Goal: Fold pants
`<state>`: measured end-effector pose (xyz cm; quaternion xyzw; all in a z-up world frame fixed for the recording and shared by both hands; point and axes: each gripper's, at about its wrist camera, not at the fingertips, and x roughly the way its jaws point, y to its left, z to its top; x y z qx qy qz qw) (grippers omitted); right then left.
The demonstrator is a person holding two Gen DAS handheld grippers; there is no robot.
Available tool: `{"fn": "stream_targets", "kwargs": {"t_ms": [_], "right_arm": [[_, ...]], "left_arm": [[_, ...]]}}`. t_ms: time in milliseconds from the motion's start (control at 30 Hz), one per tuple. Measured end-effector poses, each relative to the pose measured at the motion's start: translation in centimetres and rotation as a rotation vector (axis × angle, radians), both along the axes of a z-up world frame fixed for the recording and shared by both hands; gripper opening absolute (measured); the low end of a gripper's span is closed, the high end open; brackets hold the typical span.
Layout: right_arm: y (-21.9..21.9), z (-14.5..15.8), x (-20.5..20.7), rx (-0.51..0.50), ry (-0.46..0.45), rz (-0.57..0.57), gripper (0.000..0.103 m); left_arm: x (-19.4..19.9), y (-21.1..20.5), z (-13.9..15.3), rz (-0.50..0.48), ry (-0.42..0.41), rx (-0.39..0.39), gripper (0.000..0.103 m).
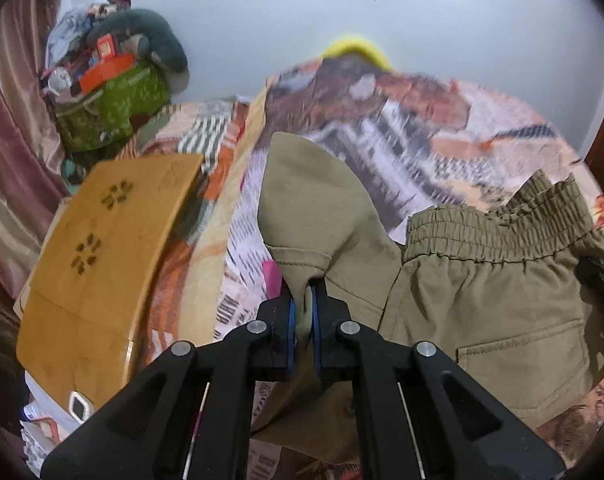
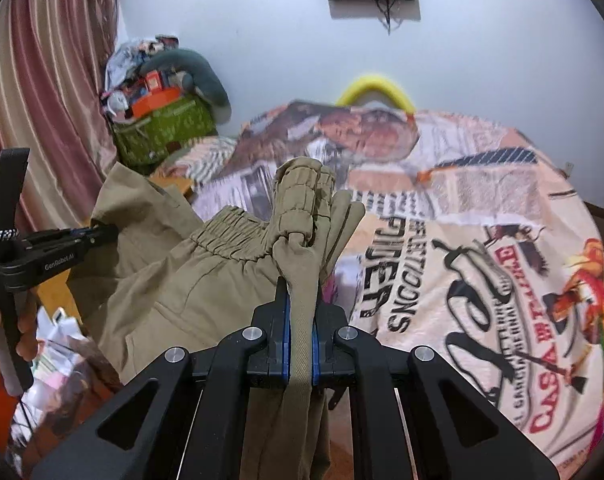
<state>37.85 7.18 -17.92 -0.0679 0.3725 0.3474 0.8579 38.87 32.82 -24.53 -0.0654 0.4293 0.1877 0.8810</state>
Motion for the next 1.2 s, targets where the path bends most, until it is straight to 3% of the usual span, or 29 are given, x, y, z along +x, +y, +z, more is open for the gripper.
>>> {"fn": "stream_targets", "kwargs": {"t_ms": [200, 433, 500, 600, 667, 900, 1200], "right_arm": [[-0.1, -3.8, 1.3, -0.065, 0.074, -0.015, 0.007], [-1.4, -4.7, 1.3, -0.081, 0.127, -0.029, 0.012], [-1.2, -4.8, 1.2, -0.113, 0.125, -0.033, 0.016], [-1.5, -4.6, 0.9, -0.153, 0.138, -0.043, 0.033], [-1.9, -4.1, 0.5, -0.167, 0.13, -0.051, 0.047], [-3.6, 0.6, -3.0, -0.116, 0.054, -0.058, 0.048], [-5.6, 9.2, -11.8, 0.018, -0.12, -0.011, 0.048]], "left_arm": [[1.0, 1.5, -6.0, 0.026, 0.112, 0.021, 0.014], [0.1, 2.8, -8.2, 0.047, 0.18, 0.032, 0.025], [-0.5, 2.4, -8.0, 0.05, 0.203, 0.06, 0.037], [-1.8, 1.6, -7.0, 0.032, 0.206, 0.081, 0.052], [-2.8, 0.9, -5.9, 0.013, 0.2, 0.08, 0.055], [-6.3, -1.4, -0.3, -0.011, 0.11, 0.049, 0.06], [-13.7, -7.2, 8.7, -0.091, -0.066, 0.091, 0.064]]}}
